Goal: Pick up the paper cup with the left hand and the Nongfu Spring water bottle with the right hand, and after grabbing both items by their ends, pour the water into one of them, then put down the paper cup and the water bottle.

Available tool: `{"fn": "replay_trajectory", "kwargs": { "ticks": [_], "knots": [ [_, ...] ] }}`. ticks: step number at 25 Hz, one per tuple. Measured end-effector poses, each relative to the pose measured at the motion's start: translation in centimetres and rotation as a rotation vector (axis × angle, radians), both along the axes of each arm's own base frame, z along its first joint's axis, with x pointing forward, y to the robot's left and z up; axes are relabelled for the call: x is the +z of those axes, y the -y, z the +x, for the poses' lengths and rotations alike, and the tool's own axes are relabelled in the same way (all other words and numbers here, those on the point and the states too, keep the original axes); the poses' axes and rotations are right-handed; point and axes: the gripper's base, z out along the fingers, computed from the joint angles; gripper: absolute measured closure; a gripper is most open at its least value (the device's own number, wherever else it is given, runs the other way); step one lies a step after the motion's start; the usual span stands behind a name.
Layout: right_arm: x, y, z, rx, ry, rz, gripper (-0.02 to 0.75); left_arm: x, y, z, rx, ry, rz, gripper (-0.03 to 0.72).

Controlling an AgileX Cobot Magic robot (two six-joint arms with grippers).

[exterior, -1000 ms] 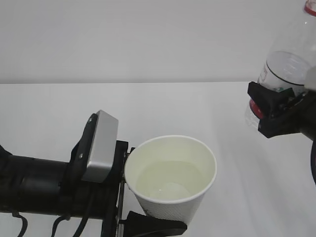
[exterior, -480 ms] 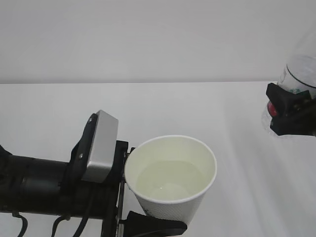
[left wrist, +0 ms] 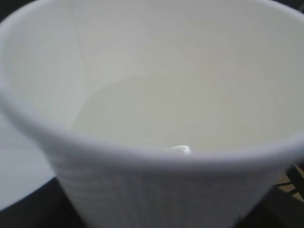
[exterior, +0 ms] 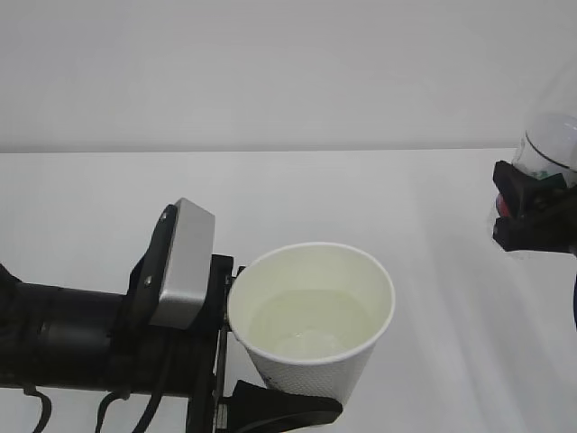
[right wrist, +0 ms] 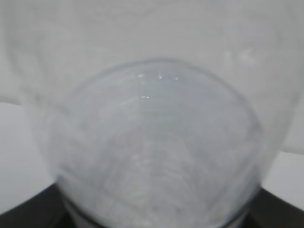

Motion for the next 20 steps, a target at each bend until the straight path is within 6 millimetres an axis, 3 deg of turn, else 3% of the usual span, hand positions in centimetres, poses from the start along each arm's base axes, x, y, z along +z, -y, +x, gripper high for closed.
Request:
{"fn": "replay_trajectory", "kwargs": {
  "ticks": [20],
  "knots": [
    [-2.7, -1.4, 5.6, -0.011, -0.029, -0.012, 0.293, 0.0, 0.0, 0.1, 0.011, -0.004, -0.005, 0.145]
  ]
}}
